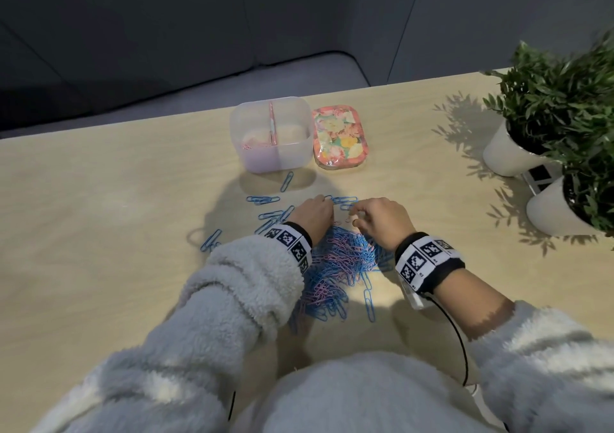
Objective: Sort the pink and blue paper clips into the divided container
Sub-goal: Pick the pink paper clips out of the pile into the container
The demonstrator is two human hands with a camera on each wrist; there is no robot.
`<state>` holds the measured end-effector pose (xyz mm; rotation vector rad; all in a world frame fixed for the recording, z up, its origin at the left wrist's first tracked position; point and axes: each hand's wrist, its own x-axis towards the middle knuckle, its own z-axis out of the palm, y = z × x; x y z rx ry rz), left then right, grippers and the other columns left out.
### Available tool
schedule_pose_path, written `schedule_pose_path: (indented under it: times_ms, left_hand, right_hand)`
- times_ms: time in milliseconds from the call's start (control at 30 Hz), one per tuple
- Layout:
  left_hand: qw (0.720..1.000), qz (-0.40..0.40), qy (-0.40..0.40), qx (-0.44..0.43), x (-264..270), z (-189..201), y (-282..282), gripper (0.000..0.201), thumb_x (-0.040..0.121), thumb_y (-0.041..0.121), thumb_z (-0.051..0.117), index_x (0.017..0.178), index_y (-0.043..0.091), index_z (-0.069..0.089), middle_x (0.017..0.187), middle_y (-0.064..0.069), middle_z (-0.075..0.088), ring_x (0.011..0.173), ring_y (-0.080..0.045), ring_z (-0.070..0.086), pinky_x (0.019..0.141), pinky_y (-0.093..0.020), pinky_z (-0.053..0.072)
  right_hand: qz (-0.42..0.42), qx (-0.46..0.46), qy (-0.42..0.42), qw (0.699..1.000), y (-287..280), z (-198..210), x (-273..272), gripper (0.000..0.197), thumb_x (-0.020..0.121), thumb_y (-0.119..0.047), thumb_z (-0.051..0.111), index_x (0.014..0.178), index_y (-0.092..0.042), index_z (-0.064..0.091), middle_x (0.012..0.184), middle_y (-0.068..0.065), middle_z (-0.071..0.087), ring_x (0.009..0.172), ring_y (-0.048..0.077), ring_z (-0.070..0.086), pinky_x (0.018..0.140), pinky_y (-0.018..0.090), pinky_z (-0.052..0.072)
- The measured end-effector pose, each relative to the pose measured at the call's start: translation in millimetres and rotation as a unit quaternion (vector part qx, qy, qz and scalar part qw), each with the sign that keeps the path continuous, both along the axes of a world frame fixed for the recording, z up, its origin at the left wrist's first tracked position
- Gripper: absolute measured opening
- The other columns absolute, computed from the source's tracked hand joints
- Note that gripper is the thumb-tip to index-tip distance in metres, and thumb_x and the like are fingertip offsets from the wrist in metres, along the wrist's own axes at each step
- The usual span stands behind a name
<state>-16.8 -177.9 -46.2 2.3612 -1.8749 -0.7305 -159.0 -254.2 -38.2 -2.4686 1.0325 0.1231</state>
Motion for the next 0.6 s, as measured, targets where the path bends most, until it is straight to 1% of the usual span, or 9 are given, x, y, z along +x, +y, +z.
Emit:
schedule_pose_path:
  times_ms: [100, 200, 233, 300, 367, 400, 467, 533, 600]
  left_hand:
    - [0.998, 0.027, 0.049, -0.027, 6, -1, 7, 0.019, 0.093, 0.009, 0.043, 0.104, -0.003, 0.053, 0.109, -0.020, 0.054, 0.098, -0.034, 0.055, 0.086, -0.040, 0.043]
    - [0.971, 0.135, 0.184, -0.072, 19, 4, 14, 0.008, 0.091, 0.011, 0.048, 0.090, 0.005, 0.054, 0.084, -0.006, 0.055, 0.074, -0.020, 0.052, 0.061, -0.021, 0.040]
    - [0.955, 0.174, 0.229, -0.077, 23, 7, 15, 0.007, 0.091, 0.012, 0.049, 0.087, 0.008, 0.053, 0.076, 0.001, 0.053, 0.067, -0.012, 0.049, 0.056, -0.014, 0.037]
    - [0.916, 0.232, 0.318, -0.075, 29, 11, 17, 0.008, 0.093, 0.014, 0.049, 0.089, 0.010, 0.055, 0.071, 0.007, 0.051, 0.063, -0.005, 0.047, 0.056, -0.012, 0.037]
    - [0.870, 0.285, 0.400, -0.048, 34, 12, 17, 0.015, 0.095, 0.011, 0.045, 0.104, 0.008, 0.057, 0.073, 0.004, 0.053, 0.063, -0.007, 0.050, 0.054, -0.013, 0.043]
    - [0.848, 0.311, 0.429, -0.028, 35, 12, 16, 0.020, 0.096, 0.009, 0.041, 0.109, 0.008, 0.056, 0.072, 0.001, 0.052, 0.060, -0.008, 0.050, 0.050, -0.012, 0.044]
    - [0.805, 0.354, 0.476, -0.002, 35, 14, 15, 0.024, 0.095, 0.004, 0.036, 0.105, 0.007, 0.057, 0.070, -0.003, 0.049, 0.052, -0.008, 0.048, 0.040, -0.011, 0.040]
    - [0.774, 0.376, 0.510, 0.008, 34, 16, 13, 0.018, 0.094, 0.008, 0.042, 0.086, 0.008, 0.058, 0.069, -0.005, 0.049, 0.054, -0.011, 0.043, 0.042, -0.016, 0.037]
    - [0.794, 0.360, 0.490, 0.009, 32, 15, 11, 0.021, 0.093, 0.019, 0.050, 0.074, 0.013, 0.053, 0.064, -0.002, 0.044, 0.054, -0.011, 0.039, 0.050, -0.020, 0.033]
  right_hand:
    - [-0.004, 0.036, 0.016, 0.999, -5, -4, 0, 0.008, 0.086, -0.018, 0.058, 0.079, -0.016, 0.060, 0.078, 0.004, 0.065, 0.082, 0.029, 0.062, 0.066, 0.032, 0.042]
    - [-0.061, 0.163, -0.071, 0.982, -12, -14, -3, 0.013, 0.089, -0.015, 0.053, 0.076, -0.014, 0.051, 0.068, 0.005, 0.058, 0.062, 0.020, 0.056, 0.061, 0.029, 0.044]
    - [-0.105, 0.227, -0.125, 0.960, -12, -14, -5, 0.016, 0.091, -0.012, 0.051, 0.075, -0.014, 0.048, 0.063, 0.005, 0.053, 0.051, 0.014, 0.051, 0.052, 0.024, 0.041]
    - [-0.196, 0.376, -0.217, 0.879, -14, -14, -9, 0.019, 0.094, -0.004, 0.042, 0.078, -0.012, 0.046, 0.058, 0.007, 0.046, 0.034, 0.008, 0.038, 0.036, 0.015, 0.028]
    - [-0.250, 0.468, -0.266, 0.805, -14, -13, -13, 0.022, 0.093, 0.006, 0.032, 0.088, -0.008, 0.048, 0.056, 0.009, 0.046, 0.029, 0.009, 0.032, 0.034, 0.011, 0.023]
    - [-0.263, 0.472, -0.270, 0.797, -15, -12, -14, 0.024, 0.091, 0.008, 0.031, 0.093, -0.006, 0.050, 0.057, 0.010, 0.048, 0.028, 0.010, 0.032, 0.034, 0.011, 0.023]
    - [-0.257, 0.421, -0.247, 0.834, -14, -12, -13, 0.024, 0.088, 0.007, 0.035, 0.093, -0.007, 0.053, 0.061, 0.011, 0.053, 0.032, 0.011, 0.040, 0.034, 0.015, 0.026]
    - [-0.196, 0.314, -0.192, 0.909, -14, -13, -10, 0.014, 0.086, -0.002, 0.051, 0.082, -0.012, 0.059, 0.064, 0.011, 0.056, 0.043, 0.014, 0.046, 0.042, 0.018, 0.035]
    - [-0.112, 0.204, -0.114, 0.966, -12, -12, -7, 0.013, 0.080, -0.009, 0.064, 0.069, -0.017, 0.061, 0.065, 0.007, 0.060, 0.057, 0.017, 0.052, 0.058, 0.026, 0.044]
